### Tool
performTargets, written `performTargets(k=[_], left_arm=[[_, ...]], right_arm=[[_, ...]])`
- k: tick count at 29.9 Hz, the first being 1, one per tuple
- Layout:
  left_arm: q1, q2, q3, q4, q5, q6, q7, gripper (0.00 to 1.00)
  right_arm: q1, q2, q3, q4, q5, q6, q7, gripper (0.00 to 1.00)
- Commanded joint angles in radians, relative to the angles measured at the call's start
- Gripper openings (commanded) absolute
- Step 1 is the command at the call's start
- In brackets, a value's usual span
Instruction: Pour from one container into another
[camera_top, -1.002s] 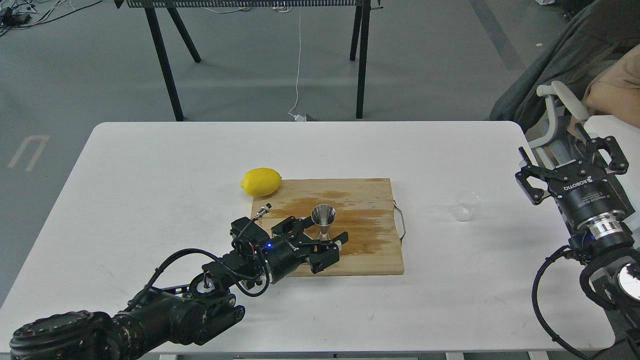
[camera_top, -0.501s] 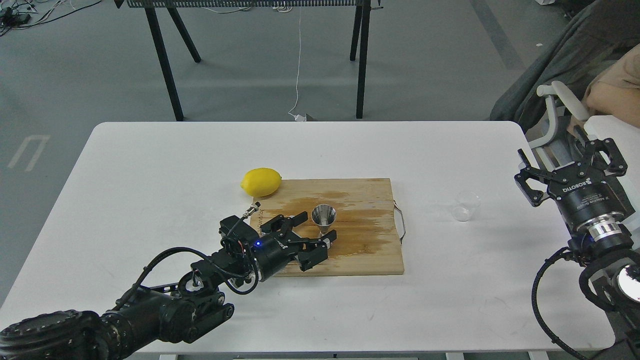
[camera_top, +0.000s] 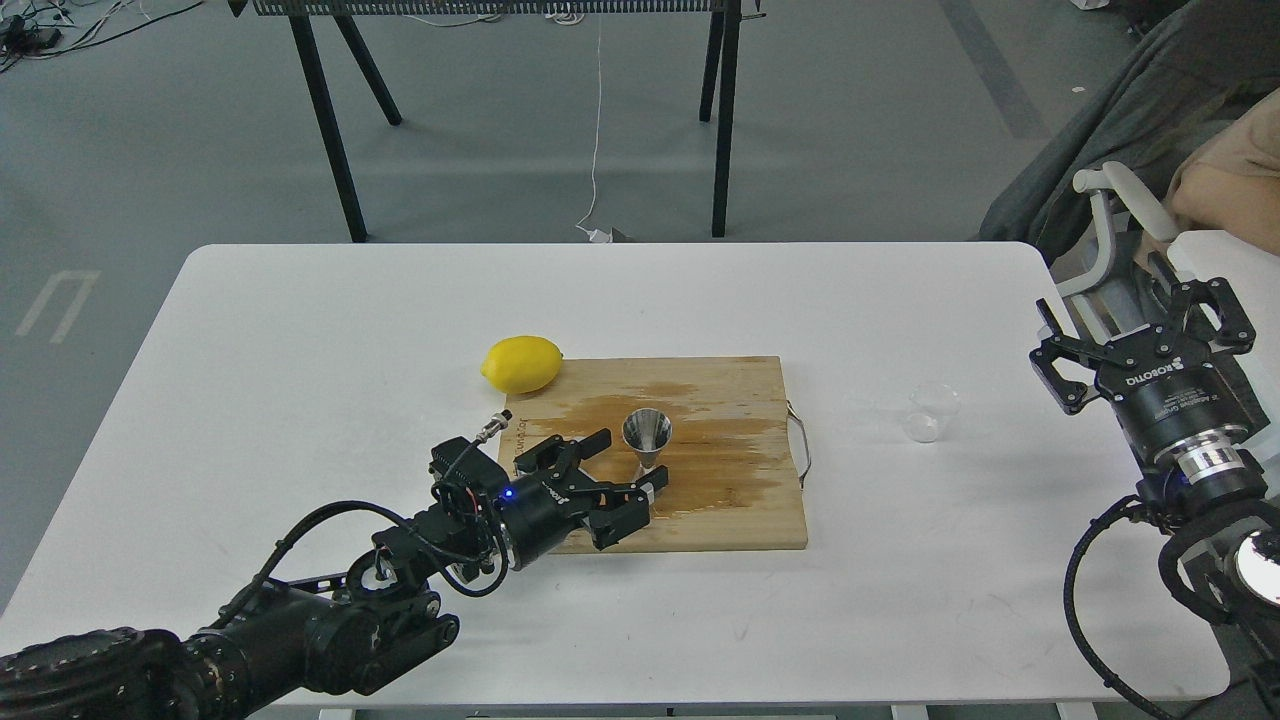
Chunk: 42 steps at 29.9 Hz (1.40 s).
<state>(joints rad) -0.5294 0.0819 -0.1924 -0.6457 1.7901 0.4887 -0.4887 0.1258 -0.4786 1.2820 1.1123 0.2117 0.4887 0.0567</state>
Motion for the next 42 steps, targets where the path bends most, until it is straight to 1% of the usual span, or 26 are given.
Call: performTargets(k=[1,6,9,12,14,17,20,23,25,27,29,31,34,37,40,42], left_arm=[[0.012,0.004,0.001,-0.003,0.000,0.000,0.000,0.97],[0.025,0.065,-0.001,-0.012,0.000,0.000,0.000,0.97],[0.029,0.117,-0.002,-0.051,-0.002,0.000,0.000,0.97],[0.032,0.206,-0.005,-0.100,-0.005,0.000,0.000,0.97],[0.035,0.254,-0.007,-0.144,-0.011,0.000,0.000,0.96],[0.048,0.352,-0.013,-0.282,-0.095,0.000,0.000,0.96],[0.045,0.475,-0.016,-0.422,-0.236,-0.106,0.000,0.96],[0.026,0.558,-0.053,-0.508,-0.388,-0.250,0.000,0.96],[0.023,0.593,-0.126,-0.532,-0.483,-0.391,0.000,0.96],[0.026,0.604,-0.230,-0.532,-0.570,-0.575,0.000,0.97],[0.038,0.605,-0.358,-0.516,-0.662,-0.793,0.000,0.97],[0.046,0.610,-0.451,-0.490,-0.760,-0.977,0.000,0.97],[0.048,0.616,-0.548,-0.390,-0.947,-0.977,0.000,0.97],[0.043,0.608,-0.614,-0.249,-1.130,-0.977,0.000,0.97],[0.046,0.598,-0.662,-0.131,-1.315,-0.977,0.000,0.97],[0.045,0.592,-0.656,-0.088,-1.444,-0.977,0.000,0.97]], right_arm=[[0.000,0.000,0.002,0.000,0.000,0.000,0.000,0.99],[0.000,0.000,0.002,0.000,0.000,0.000,0.000,0.99],[0.000,-0.002,0.002,0.000,0.000,0.000,0.000,0.99],[0.000,-0.002,0.004,-0.002,0.000,0.000,0.000,0.99],[0.000,0.000,0.002,-0.002,0.000,0.000,0.000,0.99],[0.000,0.000,0.002,-0.002,0.000,0.000,-0.002,0.99],[0.000,-0.002,0.002,-0.002,0.000,0.000,-0.002,0.99],[0.002,0.000,-0.001,-0.005,0.000,0.000,-0.002,0.99],[0.002,0.002,-0.003,-0.003,0.000,0.000,-0.002,0.99],[0.002,0.006,-0.007,-0.003,0.000,0.000,-0.005,0.99],[0.002,0.012,-0.009,0.000,0.000,0.000,-0.006,0.99],[0.003,0.015,-0.009,0.006,0.005,0.000,-0.008,0.99],[0.011,0.034,-0.009,0.014,0.017,0.000,-0.011,0.99],[0.015,0.080,-0.009,0.037,0.020,0.000,-0.011,0.99],[0.026,0.121,-0.009,0.046,0.052,0.000,-0.014,0.99],[0.031,0.146,-0.013,0.054,0.096,0.000,-0.020,0.99]])
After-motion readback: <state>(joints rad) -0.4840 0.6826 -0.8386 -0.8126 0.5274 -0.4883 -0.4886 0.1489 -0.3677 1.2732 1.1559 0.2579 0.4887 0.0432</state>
